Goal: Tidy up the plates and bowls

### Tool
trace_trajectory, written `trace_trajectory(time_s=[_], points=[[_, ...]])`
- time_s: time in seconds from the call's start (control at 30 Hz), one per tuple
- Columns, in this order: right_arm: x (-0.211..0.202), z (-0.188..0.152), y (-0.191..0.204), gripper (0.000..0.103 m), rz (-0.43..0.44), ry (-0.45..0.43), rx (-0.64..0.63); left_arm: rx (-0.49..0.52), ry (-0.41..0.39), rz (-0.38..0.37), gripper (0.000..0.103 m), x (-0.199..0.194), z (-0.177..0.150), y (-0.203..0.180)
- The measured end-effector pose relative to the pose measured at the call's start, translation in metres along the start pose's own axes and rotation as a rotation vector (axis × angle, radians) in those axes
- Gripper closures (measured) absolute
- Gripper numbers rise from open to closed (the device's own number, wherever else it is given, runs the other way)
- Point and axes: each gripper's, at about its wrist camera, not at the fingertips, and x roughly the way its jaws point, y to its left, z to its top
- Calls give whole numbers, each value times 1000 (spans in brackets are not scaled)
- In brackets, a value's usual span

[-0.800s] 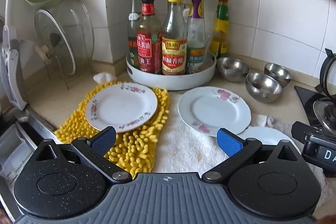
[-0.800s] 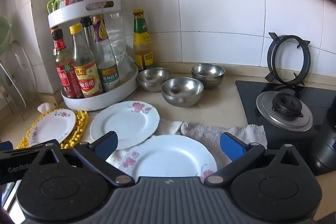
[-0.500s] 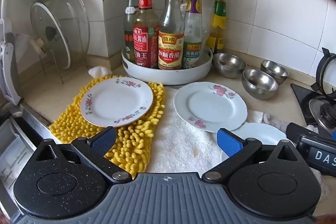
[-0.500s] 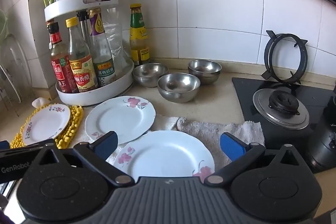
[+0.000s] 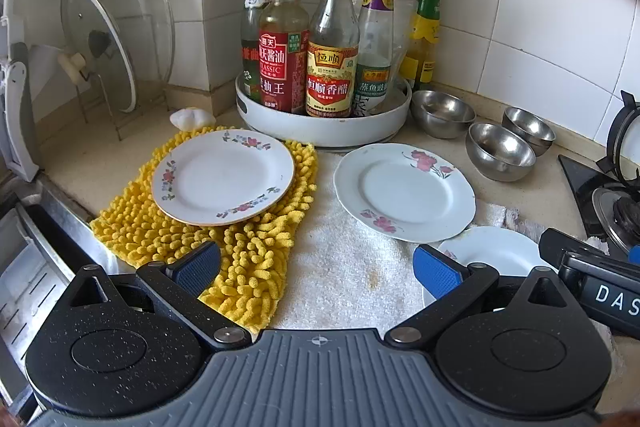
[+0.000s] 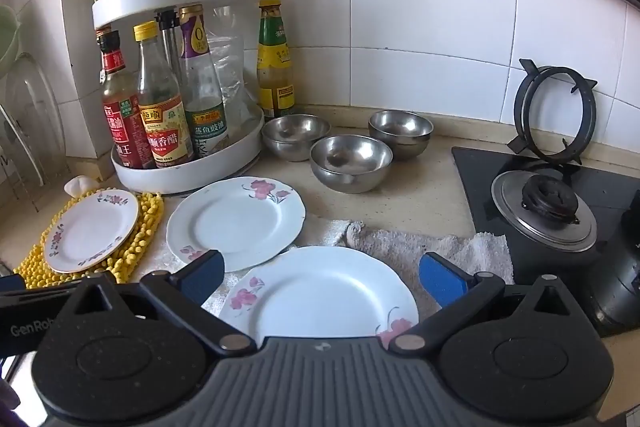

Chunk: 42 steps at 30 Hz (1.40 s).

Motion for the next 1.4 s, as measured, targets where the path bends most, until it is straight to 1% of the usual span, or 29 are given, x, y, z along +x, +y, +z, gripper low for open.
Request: trace_trajectory(time_s=[0.8,1.4], points=[[-2,-2,-9,0,-18,10,17,18,15,-15,0,3,-2,-11],[-2,-2,-9,0,-24,12,18,18,19,-22,0,3,-2,-11]])
